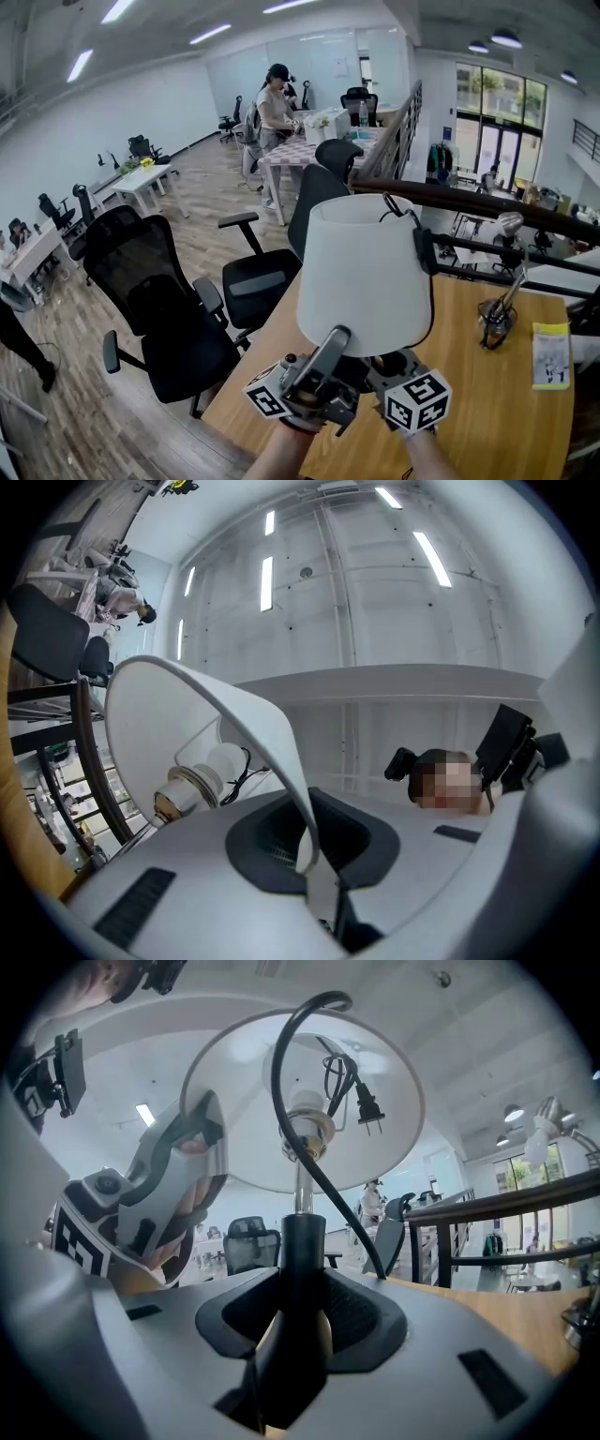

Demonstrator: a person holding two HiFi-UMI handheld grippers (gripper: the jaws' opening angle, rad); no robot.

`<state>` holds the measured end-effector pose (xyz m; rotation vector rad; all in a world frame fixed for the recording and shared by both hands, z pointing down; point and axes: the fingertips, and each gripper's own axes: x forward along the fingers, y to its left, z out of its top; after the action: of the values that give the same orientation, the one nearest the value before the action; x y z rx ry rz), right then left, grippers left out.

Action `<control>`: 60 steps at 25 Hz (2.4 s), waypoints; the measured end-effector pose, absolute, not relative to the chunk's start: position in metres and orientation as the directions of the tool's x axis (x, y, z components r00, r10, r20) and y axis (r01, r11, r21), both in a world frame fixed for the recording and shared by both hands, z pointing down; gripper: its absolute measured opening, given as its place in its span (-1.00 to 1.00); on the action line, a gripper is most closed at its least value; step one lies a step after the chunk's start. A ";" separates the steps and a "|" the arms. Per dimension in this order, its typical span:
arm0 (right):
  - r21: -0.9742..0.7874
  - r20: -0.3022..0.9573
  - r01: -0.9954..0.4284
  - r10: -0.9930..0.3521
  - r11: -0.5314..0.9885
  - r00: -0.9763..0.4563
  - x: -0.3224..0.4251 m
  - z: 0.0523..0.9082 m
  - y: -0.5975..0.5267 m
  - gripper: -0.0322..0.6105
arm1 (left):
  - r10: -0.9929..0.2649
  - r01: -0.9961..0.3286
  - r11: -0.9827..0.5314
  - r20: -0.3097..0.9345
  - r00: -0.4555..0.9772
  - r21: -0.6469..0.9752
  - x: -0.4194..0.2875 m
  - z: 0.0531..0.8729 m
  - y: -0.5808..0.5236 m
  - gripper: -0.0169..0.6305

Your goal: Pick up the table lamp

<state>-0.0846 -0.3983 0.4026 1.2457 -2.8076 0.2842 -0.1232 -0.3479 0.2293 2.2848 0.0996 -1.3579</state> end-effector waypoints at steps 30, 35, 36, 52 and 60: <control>-0.127 0.108 -0.789 -0.783 0.600 -0.613 -0.063 0.390 -0.398 -0.43 | -0.127 0.241 -0.916 -0.802 0.584 0.320 -0.095 0.218 -0.333 -0.91; -0.117 0.104 -0.792 -0.786 0.599 -0.610 -0.061 0.386 -0.398 -0.43 | -0.126 0.250 -0.914 -0.812 0.570 0.318 -0.096 0.215 -0.334 -0.91; -0.117 0.105 -0.793 -0.786 0.598 -0.609 -0.061 0.386 -0.398 -0.43 | -0.127 0.251 -0.914 -0.812 0.569 0.319 -0.097 0.215 -0.334 -0.91; -0.108 0.111 -0.802 -0.794 0.588 -0.598 -0.061 0.388 -0.396 -0.43 | -0.122 0.269 -0.908 -0.818 0.563 0.321 -0.097 0.217 -0.332 -0.91; -0.104 0.116 -0.802 -0.793 0.588 -0.597 -0.063 0.389 -0.397 -0.43 | -0.132 0.267 -0.905 -0.816 0.563 0.331 -0.100 0.219 -0.333 -0.91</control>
<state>-0.0630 -0.3969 0.3886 1.3816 -2.7483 0.2246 -0.1001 -0.3331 0.2191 2.3796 0.1094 -1.2914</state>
